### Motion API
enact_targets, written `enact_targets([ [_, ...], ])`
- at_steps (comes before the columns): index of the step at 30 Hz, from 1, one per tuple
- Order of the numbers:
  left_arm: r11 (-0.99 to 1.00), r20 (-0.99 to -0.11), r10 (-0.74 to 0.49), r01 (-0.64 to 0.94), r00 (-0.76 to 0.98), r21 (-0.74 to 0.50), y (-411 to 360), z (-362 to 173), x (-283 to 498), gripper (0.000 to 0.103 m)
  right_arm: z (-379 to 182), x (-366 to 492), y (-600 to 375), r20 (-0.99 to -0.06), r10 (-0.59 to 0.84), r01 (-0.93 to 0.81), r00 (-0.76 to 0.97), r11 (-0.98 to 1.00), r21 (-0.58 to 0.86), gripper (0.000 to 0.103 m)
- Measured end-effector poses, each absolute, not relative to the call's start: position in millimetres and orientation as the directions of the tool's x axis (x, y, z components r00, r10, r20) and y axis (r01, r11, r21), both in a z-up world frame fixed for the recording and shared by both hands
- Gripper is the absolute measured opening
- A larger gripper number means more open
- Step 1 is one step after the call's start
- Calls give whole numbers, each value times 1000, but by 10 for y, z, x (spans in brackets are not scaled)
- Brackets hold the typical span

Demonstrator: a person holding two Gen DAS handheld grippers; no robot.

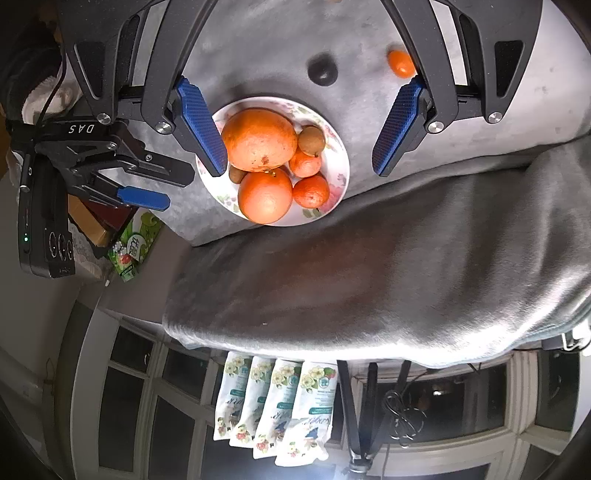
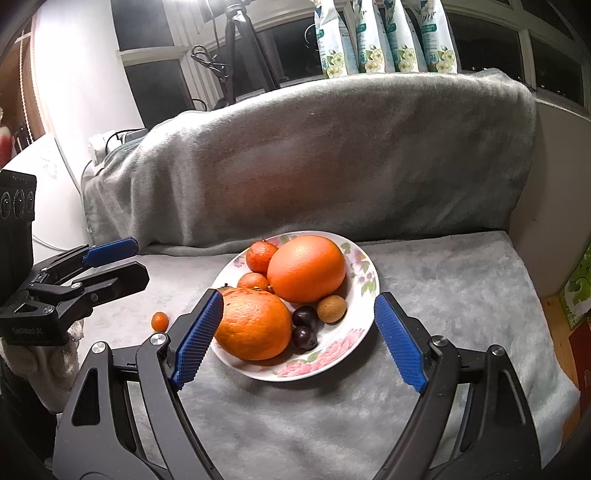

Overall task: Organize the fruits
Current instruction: 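Move both tools back toward the last small mandarin and dark fruit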

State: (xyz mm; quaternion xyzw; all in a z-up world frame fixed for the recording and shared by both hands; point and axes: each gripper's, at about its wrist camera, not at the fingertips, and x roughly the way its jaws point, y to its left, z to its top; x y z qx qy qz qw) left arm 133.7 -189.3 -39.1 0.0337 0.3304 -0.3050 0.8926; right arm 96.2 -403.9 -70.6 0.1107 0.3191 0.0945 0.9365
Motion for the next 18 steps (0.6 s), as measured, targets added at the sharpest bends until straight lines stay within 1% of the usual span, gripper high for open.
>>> enact_targets([
  [8,820,-598,-514,557,615,-132,-1764,-368,1268,81,-665,906,-3891,-565,261,-131,783,957,259,86],
  [18,841,-599,-491,523,633,-137,-1528,-395,1252,81,-713,869,-3571,-588,304,-206,749,951,230,86],
])
